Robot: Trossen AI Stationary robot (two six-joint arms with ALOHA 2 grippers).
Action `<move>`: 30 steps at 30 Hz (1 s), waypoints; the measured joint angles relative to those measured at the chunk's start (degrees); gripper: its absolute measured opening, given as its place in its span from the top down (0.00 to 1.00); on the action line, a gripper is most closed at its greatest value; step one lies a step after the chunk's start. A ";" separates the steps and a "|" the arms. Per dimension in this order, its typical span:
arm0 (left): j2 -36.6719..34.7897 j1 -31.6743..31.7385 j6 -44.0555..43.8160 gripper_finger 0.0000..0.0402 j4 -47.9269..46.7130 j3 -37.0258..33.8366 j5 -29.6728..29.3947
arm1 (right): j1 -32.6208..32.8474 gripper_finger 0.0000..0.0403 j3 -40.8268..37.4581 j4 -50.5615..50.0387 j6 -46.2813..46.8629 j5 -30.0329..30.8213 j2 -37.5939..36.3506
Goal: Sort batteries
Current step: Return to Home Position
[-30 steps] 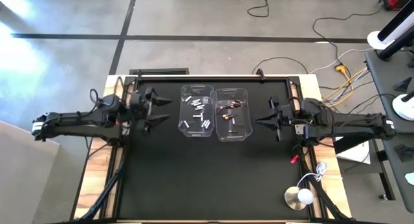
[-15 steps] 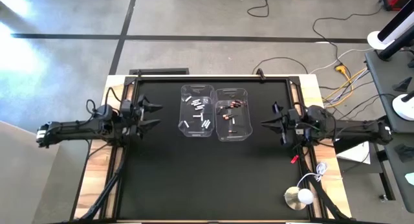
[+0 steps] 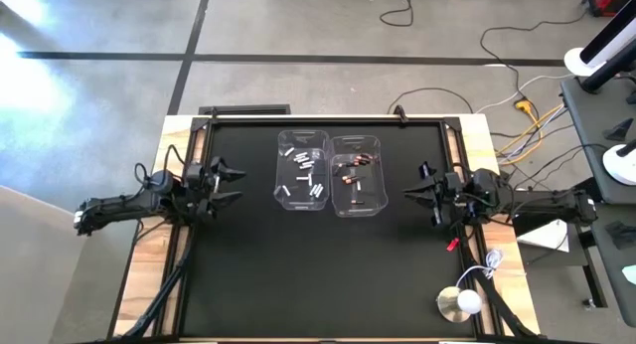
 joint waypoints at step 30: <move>-0.02 -0.07 2.31 0.27 -6.27 0.78 1.92 | 0.00 0.93 -0.02 -18.00 -0.53 2.30 -12.41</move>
